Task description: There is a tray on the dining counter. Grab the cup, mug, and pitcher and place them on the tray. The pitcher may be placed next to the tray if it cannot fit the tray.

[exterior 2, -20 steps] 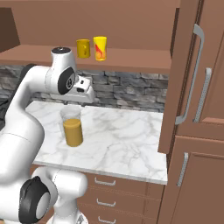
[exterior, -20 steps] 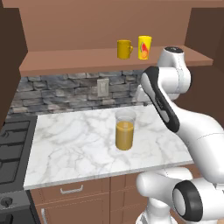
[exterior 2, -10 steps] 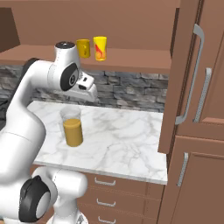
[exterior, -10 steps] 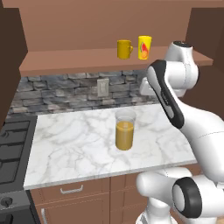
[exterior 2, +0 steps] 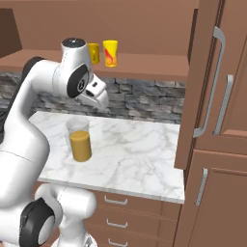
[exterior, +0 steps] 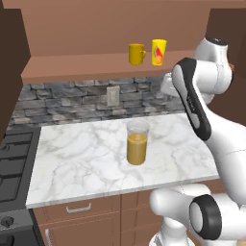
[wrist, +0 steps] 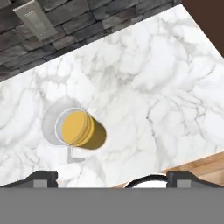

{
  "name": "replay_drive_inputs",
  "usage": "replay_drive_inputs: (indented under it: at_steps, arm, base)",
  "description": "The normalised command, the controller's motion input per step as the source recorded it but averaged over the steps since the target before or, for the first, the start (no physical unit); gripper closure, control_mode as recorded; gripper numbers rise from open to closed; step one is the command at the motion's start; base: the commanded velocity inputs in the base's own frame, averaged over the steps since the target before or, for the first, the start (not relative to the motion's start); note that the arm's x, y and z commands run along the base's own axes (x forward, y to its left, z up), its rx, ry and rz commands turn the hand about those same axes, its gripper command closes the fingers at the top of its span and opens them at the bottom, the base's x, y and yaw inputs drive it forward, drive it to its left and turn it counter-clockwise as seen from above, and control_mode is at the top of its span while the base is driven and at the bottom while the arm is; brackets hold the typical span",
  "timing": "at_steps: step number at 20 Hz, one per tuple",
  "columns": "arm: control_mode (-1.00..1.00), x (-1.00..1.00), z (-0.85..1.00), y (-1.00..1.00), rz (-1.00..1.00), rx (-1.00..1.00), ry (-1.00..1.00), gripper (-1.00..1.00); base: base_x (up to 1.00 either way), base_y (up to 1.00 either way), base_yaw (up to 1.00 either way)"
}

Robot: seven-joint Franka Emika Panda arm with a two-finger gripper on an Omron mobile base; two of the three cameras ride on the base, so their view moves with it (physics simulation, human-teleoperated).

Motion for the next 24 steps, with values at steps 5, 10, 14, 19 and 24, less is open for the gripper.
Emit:
replay_drive_inputs:
  at_steps: [5, 10, 14, 19, 24]
  arm:
    - [-1.0, -0.29, 0.06, -0.03, -0.22, 0.19, -0.2, -1.0]
    - [-1.0, -0.14, 0.09, 0.0, -0.3, 0.18, -0.15, -1.0]
    - [-1.0, 0.0, 0.22, -0.06, -0.21, 0.19, -0.06, -1.0]
    - [-1.0, 0.05, 0.44, -0.25, -0.04, 0.18, -0.06, -1.0]
    - [-1.0, 0.0, 0.49, -0.21, 0.0, 0.16, -0.05, -1.0]
  base:
    - [0.0, 0.0, 0.0]
    - [0.0, 0.0, 0.0]
    - [0.0, 0.0, 0.0]
    - [0.0, 0.0, 0.0]
    - [0.0, 0.0, 0.0]
